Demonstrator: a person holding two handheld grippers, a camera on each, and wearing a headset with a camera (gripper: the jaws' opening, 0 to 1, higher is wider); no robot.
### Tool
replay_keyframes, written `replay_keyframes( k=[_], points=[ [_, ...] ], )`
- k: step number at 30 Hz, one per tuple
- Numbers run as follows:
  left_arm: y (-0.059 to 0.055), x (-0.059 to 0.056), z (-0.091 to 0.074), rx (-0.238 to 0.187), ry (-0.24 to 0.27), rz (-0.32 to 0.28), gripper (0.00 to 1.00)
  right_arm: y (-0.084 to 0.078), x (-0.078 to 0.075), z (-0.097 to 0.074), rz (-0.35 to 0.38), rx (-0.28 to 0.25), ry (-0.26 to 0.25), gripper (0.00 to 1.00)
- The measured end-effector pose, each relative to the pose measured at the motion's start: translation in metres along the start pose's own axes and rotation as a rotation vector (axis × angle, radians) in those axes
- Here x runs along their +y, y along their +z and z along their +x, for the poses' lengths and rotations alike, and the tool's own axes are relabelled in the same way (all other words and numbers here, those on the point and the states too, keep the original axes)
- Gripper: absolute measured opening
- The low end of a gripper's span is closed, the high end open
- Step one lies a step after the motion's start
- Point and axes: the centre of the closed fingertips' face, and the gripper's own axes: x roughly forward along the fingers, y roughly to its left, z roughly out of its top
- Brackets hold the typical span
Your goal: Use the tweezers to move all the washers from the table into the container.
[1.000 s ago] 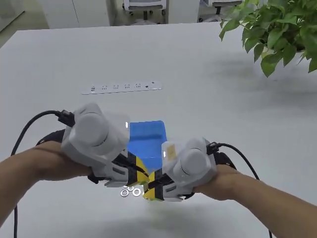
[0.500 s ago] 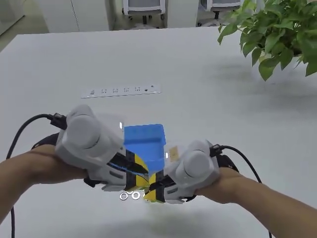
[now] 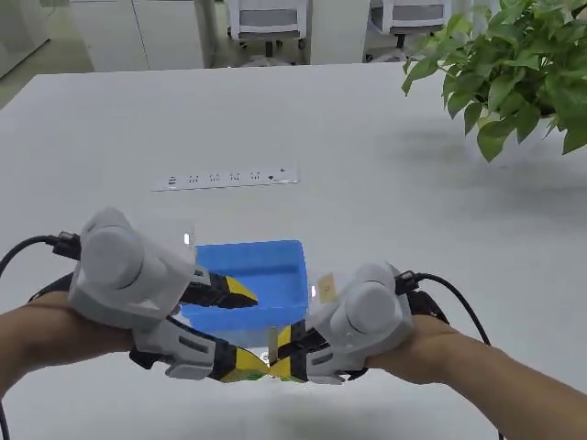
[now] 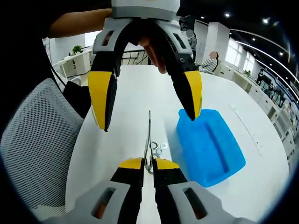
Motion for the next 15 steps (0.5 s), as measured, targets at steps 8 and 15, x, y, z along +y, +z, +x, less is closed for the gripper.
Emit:
replay_keyframes(
  k=[8, 15],
  points=[
    [-0.006, 0.000, -0.009, -0.038, 0.033, -0.062, 0.67, 0.005, -0.005, -0.008, 0.009, -0.011, -0.006, 0.09],
    [-0.006, 0.001, -0.014, -0.090, 0.068, -0.116, 0.76, 0.012, -0.011, -0.014, 0.009, -0.019, -0.006, 0.09]
  ],
)
